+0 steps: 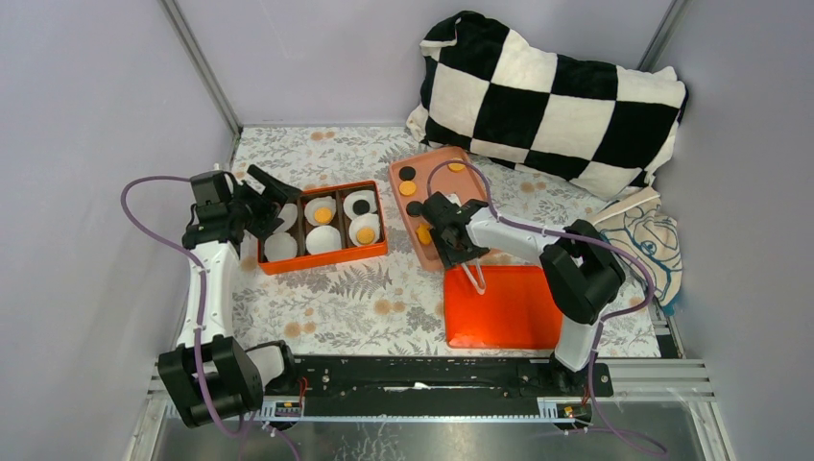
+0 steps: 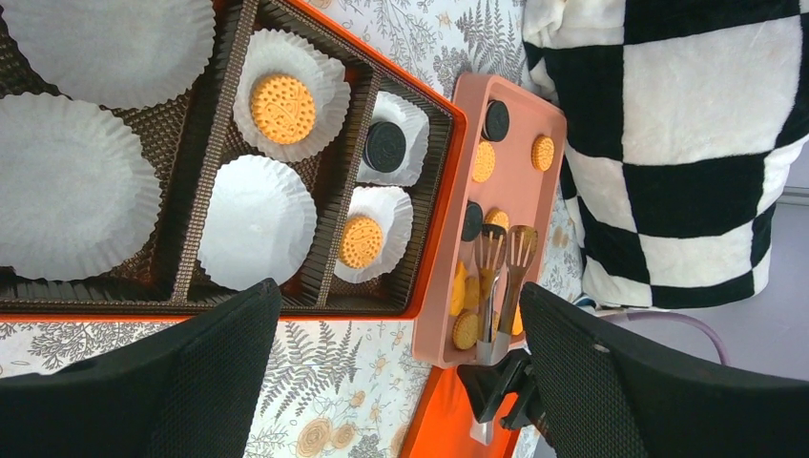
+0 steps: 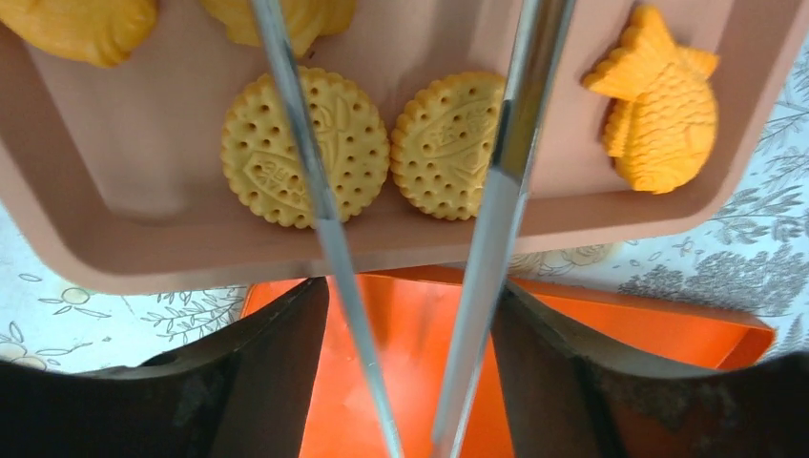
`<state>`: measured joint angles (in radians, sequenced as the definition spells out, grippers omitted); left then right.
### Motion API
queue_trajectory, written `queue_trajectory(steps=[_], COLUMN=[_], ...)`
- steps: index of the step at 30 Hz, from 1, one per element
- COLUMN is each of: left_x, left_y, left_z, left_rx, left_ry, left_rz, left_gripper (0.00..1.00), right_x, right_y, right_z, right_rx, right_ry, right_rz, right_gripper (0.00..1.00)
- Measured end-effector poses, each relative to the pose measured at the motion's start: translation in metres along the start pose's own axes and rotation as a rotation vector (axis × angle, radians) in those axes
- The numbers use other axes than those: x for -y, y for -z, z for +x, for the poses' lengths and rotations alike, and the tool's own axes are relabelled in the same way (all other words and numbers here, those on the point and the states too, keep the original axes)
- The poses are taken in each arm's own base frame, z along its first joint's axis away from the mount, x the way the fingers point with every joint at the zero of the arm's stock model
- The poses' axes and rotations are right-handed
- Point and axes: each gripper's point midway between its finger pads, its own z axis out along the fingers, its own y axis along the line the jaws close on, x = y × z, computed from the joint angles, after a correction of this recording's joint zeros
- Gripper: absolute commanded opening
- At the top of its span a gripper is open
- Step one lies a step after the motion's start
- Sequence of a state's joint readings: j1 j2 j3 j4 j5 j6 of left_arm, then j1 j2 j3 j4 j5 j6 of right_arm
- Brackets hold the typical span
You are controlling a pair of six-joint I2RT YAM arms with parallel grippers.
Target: Pack the cookies
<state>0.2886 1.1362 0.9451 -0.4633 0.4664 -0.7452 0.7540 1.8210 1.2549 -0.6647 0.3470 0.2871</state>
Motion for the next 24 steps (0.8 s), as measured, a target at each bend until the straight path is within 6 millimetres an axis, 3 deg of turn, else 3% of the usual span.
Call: queue_trajectory(steps=[1,2,10,13,19,24], left_x=[-0.001,-0.002,-0.003,-0.002,-0.003,-0.010], left_y=[0.000,-0.001,-0.002,-0.002,-0.006,-0.028], left_z=[0.001,0.002,0.003,0.003,0.002,0.002], left_rx=[-0.003,-0.005,-0.011,-0.011,-0.018,-0.071], left_ry=[0.002,0.004,0.008,0.008,0.016,0.082], left_rz=[-0.001,-0.003,-0.004,-0.003,0.000,0.000], left_gripper=[0.99,0.99,0.99,0.99,0.99,0.99], right_x=[-0.001,-0.002,-0.004,-0.006,-0.010,-0.012], right_y=[-0.003,-0.005,-0.003,0.005,0.046,0.090], right_z=[0.003,0.006,0.007,0.000,-0.033,-0.055], right_rx=[-0.012,-0.021,-0.035,-0.029,0.076,0.172], right_ry=[0.003,0.010,0.011,0.009,-0.013,-0.007], right_rz=[-0.004,-0.009,-0.027,-0.040,-0.120,-0.174], right_gripper=[0.44,0.40,0.11,0.05,0.00,0.00])
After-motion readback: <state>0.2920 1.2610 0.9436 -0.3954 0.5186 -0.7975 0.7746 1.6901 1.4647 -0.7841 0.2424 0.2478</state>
